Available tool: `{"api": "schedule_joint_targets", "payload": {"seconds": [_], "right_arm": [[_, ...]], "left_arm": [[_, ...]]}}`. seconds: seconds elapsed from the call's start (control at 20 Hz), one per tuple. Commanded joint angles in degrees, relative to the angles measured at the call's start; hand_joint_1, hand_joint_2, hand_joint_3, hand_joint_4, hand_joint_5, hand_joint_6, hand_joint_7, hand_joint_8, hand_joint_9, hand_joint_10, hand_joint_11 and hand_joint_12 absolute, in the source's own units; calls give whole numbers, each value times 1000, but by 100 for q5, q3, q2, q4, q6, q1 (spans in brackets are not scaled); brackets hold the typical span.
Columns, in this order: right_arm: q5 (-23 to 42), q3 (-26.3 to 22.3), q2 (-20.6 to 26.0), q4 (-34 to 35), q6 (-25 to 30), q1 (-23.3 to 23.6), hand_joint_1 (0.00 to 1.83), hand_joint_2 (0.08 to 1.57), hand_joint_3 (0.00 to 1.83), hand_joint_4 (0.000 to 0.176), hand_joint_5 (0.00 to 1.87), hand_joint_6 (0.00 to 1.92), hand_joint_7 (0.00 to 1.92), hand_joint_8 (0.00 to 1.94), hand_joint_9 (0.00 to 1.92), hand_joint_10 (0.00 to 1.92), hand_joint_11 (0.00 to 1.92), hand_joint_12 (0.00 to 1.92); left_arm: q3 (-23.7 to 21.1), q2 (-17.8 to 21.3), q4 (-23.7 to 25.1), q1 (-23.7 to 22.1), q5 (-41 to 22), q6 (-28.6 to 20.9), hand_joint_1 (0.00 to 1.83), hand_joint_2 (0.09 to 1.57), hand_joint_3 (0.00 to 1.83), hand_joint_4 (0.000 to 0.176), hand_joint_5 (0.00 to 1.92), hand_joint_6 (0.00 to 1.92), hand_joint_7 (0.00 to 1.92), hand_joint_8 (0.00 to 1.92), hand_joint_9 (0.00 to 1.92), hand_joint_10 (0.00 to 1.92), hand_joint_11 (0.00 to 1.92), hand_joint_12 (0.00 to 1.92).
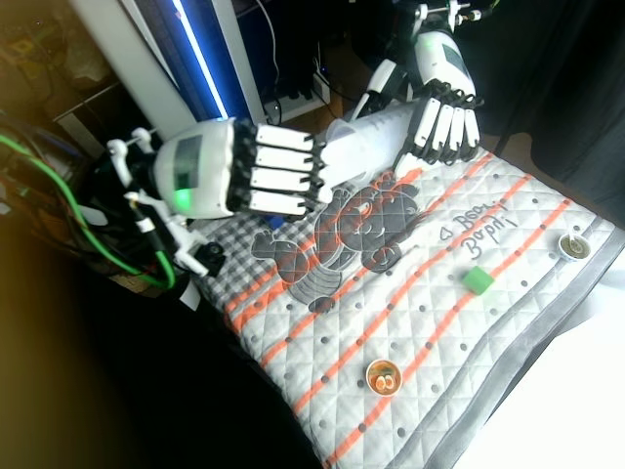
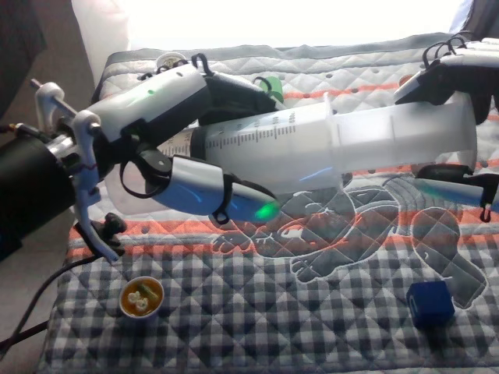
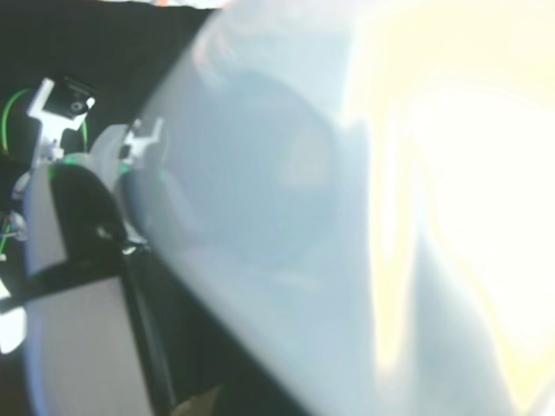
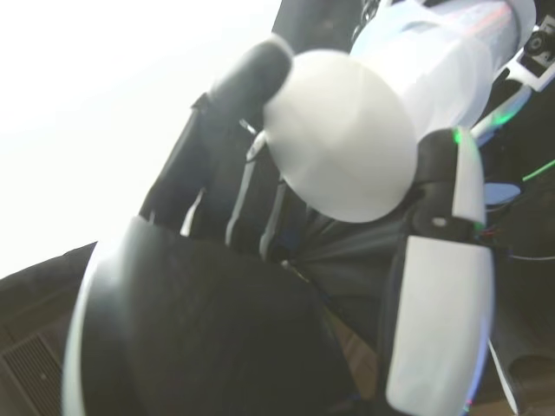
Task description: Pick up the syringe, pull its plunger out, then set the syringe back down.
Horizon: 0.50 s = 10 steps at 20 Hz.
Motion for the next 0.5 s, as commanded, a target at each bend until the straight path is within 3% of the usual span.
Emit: {"api": "schedule_joint_targets", "payload": {"seconds": [0.0, 0.05, 0.25, 0.3, 0.45], "right_arm": [[819, 30, 78, 258, -75, 12, 1370, 1115, 0, 0, 926, 887, 949, 1049, 977, 1283, 918, 1552], [880, 16, 99, 317, -94, -32, 1254, 1125, 3, 0, 927, 952, 979, 1116, 960, 1203, 930, 1555], [1004, -9, 178, 458, -114, -159, 1230, 1147, 2, 0, 869, 1028, 976, 1192, 944, 1269, 906, 1635], [1021, -11, 204, 493, -114, -183, 1225, 1163, 2, 0, 859, 1033, 930, 1284, 871, 1380, 847, 1727], [1067, -11, 242, 571, -120, -218, 1237, 1144, 0, 0, 891, 982, 977, 1218, 876, 1332, 758, 1716]], "left_arm": [[59, 145, -242, -33, 958, -45, 1193, 1239, 0, 0, 910, 1125, 573, 1567, 353, 1650, 305, 1921], [49, 172, -272, -9, 981, -45, 1198, 1231, 0, 0, 920, 1114, 592, 1536, 335, 1603, 241, 1921], [24, 228, -342, 63, 1029, -44, 1186, 1250, 1, 0, 887, 1188, 550, 1559, 371, 1627, 320, 1921], [18, 242, -348, 81, 1034, -44, 1186, 1247, 0, 0, 882, 1219, 568, 1517, 364, 1543, 78, 1911], [-4, 291, -368, 127, 1044, -44, 1203, 1219, 0, 0, 929, 1128, 625, 1478, 383, 1471, 16, 1913]]}}
